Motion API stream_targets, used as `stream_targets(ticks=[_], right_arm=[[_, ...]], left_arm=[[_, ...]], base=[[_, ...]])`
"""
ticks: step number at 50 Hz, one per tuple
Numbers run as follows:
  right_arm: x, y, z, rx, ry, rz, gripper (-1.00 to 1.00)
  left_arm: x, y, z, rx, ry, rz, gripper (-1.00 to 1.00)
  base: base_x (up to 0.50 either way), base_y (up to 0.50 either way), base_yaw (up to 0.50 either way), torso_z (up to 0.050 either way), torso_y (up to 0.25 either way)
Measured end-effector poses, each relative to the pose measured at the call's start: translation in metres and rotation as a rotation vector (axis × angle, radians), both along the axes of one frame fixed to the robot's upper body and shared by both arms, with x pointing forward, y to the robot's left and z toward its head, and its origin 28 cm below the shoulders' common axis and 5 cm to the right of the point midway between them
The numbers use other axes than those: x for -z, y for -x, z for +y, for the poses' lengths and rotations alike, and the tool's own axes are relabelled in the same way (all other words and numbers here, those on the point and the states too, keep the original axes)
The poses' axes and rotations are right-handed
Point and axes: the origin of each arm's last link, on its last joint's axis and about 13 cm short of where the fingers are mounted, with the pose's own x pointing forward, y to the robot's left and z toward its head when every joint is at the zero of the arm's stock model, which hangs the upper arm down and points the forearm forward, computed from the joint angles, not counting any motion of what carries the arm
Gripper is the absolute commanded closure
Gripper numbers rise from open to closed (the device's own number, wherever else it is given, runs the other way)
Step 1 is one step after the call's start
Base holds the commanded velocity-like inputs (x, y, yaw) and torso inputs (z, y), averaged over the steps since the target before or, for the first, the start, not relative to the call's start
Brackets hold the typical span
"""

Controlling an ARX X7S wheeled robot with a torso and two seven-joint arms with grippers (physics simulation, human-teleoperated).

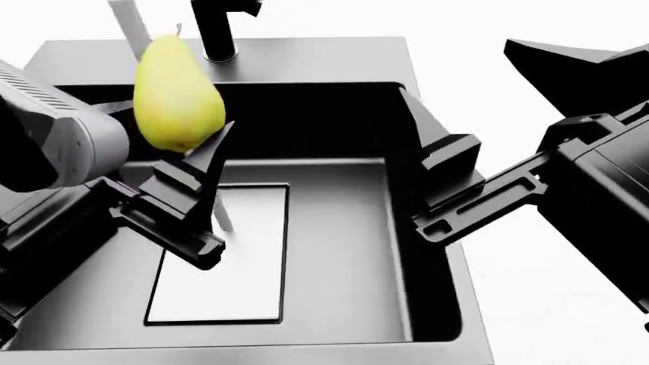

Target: Pick the broccolis and asparaguss from the sink and place them in one bowl. Place the pear in the other bowl. Then turn off the sink faucet.

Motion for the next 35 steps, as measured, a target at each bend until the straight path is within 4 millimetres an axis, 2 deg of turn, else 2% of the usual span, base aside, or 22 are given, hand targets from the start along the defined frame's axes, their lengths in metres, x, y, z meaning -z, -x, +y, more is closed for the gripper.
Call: stream_targets(ticks=[35], right_arm=[[-0.0004,0.0010,0.0014,-0.006,-0.003,0.001,-1.00]], left_arm=[[0.0047,-0.0002,-0.0061,0.059,0.006,0.008,1.00]], base=[[-0.01,-0.50,0.00,0.000,0.000]])
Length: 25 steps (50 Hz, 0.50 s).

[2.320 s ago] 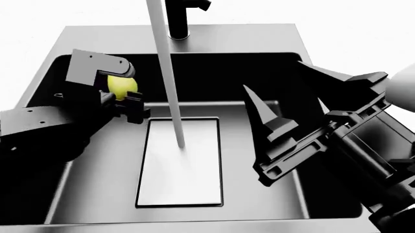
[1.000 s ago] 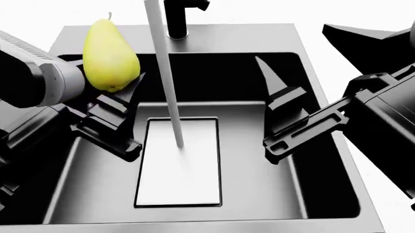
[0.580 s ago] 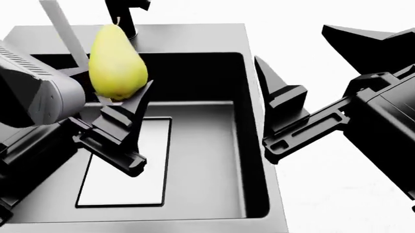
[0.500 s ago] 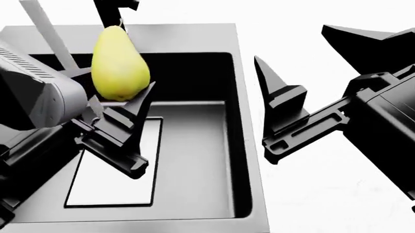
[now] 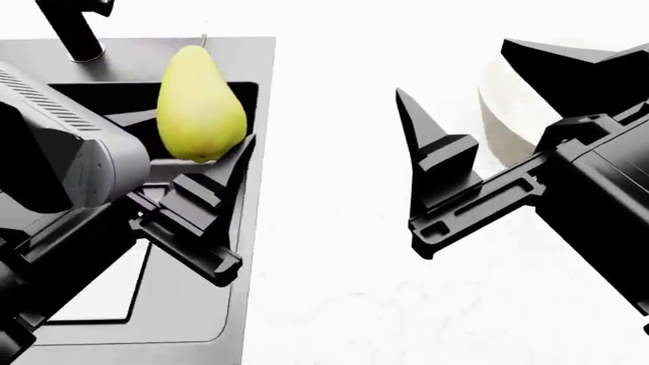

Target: Pick the broccolis and asparaguss from the sink and place them in one bowl. Place the pear in the other bowl. Then turn off the sink faucet.

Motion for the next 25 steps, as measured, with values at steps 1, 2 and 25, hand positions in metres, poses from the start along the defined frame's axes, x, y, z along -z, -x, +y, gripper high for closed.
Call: stream_targets(ticks=[1,2,25], right_arm=[[0.0000,0.0001,0.0001,0.000,0.000,0.000,-1.00],[0.0000,0.0003,0.0002,-0.001,0.001,0.000,-1.00],[-0.0017,0.0059,0.0020,-0.015,-0.020,-0.007,-1.00]], left_arm=[[0.0000,-0.0001,-0.0001,0.001,0.000,0.000,1.00],[0.0001,-0.0001,-0.0001,0.001,0.000,0.000,1.00],[-0.0040,0.0006,0.0002,-0.004,0.004,-0.020,1.00]], base=[[-0.01,-0.50,0.00,0.000,0.000],[-0.01,-0.50,0.00,0.000,0.000],[-0.01,-0.50,0.00,0.000,0.000]])
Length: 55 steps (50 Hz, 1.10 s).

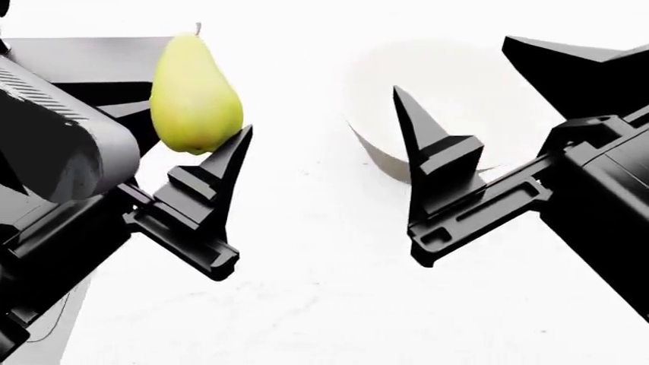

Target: Pick the broccolis and asparaguss from the sink and place them in one bowl. Place the pear in the other bowl. Then turn off the sink faucet.

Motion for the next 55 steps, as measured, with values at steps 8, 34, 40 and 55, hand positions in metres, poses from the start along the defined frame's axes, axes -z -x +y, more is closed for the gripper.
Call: stream_targets(ticks=[8,34,40,55], right_arm=[[-0.001,0.005,0.002,-0.017,-0.057,0.010,-1.00],[0.001,0.001,-0.008,0.023,-0.123,0.013,-1.00],[0.002,-0.001,-0.015,0.055,-0.133,0.003,-1.00],[0.008,0.003,-0.023,0.090,-0.142,-0.010,-1.00]], left_arm=[[-0.007,0.002,0.000,-0.002,0.005,-0.030,1.00],[-0.021,-0.002,-0.004,0.025,0.015,-0.051,1.00],[-0.032,-0.011,-0.008,0.068,0.027,-0.020,1.00],[-0.071,-0.061,-0.021,0.134,0.045,0.083,1.00]], base=[[-0.01,-0.50,0.00,0.000,0.000],[0.00,-0.18,0.00,0.000,0.000],[0.00,0.00,0.00,0.000,0.000],[0.00,0.00,0.00,0.000,0.000]])
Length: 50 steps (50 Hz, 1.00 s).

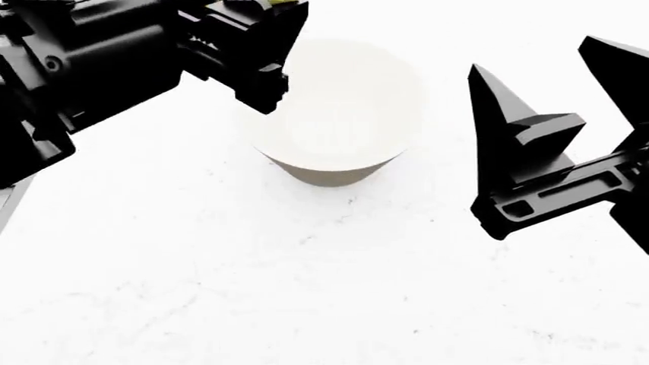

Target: Pick the broccolis and asparaguss from the sink and place them in one bowl. Place the pear in the other bowl. Then turn off the sink faucet.

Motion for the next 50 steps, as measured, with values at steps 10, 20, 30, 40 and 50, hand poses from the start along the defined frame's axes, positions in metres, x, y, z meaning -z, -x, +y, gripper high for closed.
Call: stream_targets(ticks=[10,20,30,40,50], right_arm=[[0.003,0.002,-0.001,0.003,0.004,0.001,-1.00],[0.007,0.002,-0.001,0.002,0.005,0.009,-1.00],[0.011,0.001,-0.002,-0.003,-0.003,0.017,-1.00],[0.014,0.001,-0.003,-0.005,-0.007,0.021,-1.00],[0.015,0.002,-0.003,-0.004,-0.010,0.022,-1.00]], left_arm=[[-0.007,-0.022,-0.004,0.032,-0.046,0.105,1.00],[-0.010,-0.043,-0.006,0.053,-0.092,0.182,1.00],[-0.007,-0.054,-0.012,0.095,-0.151,0.233,1.00],[0.002,-0.061,-0.018,0.121,-0.207,0.268,1.00],[0.008,-0.068,-0.023,0.142,-0.244,0.290,1.00]], base=[[0.00,0.00,0.00,0.000,0.000],[0.00,0.00,0.00,0.000,0.000],[0.00,0.00,0.00,0.000,0.000],[0.00,0.00,0.00,0.000,0.000],[0.00,0.00,0.00,0.000,0.000]])
